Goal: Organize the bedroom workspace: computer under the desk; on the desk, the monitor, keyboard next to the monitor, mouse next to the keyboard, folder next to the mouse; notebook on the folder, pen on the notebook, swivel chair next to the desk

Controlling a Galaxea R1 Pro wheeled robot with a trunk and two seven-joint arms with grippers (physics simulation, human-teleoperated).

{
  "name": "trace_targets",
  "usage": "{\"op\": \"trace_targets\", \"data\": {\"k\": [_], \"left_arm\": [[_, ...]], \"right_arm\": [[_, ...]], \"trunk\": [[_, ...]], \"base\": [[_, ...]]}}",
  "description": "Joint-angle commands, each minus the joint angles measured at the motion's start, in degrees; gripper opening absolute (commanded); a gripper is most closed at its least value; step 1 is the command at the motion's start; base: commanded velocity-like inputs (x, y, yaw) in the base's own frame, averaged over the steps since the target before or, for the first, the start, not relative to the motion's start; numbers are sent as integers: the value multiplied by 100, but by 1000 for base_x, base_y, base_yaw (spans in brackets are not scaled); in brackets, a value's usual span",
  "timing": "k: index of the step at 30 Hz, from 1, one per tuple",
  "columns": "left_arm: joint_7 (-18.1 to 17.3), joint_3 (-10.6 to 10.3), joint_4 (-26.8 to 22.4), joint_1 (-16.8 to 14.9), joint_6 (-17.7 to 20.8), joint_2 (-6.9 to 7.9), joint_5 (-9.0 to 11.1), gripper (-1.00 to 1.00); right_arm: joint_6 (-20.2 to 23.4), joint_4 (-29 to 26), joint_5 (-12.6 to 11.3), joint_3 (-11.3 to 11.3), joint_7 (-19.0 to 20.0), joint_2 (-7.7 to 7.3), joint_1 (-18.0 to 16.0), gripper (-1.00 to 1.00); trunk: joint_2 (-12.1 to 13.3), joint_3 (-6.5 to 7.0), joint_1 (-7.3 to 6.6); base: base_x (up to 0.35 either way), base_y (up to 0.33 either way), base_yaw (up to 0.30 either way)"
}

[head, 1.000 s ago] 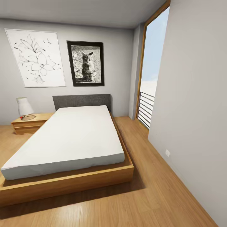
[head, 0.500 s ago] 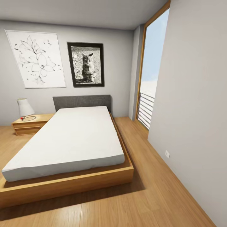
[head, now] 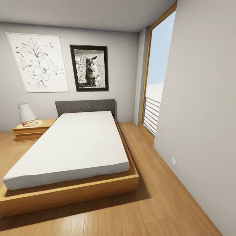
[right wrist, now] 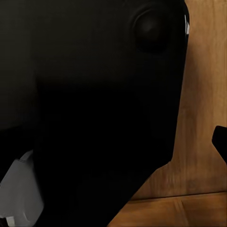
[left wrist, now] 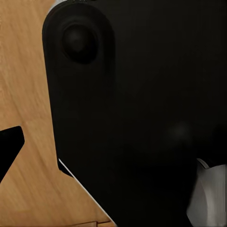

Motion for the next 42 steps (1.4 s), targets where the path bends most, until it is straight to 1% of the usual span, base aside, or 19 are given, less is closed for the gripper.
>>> {"op": "trace_targets", "data": {"k": [1, 12, 42], "left_arm": [[1, -1, -8, 0, 6, -1, -2, 100], [1, -1, -8, 0, 6, -1, -2, 100], [1, 0, -8, -2, 6, -1, -2, 100]], "right_arm": [[8, 7, 1, -1, -1, 0, -6, 100], [8, 7, 18, 33, 0, -3, -6, 100], [8, 7, 27, 38, 0, 0, -6, 100]], "trunk": [[38, 13, -23], [480, 211, -264], [1683, 749, -923]], "base": [[0, 0, 0], [0, 0, 0], [0, 0, 0]]}}
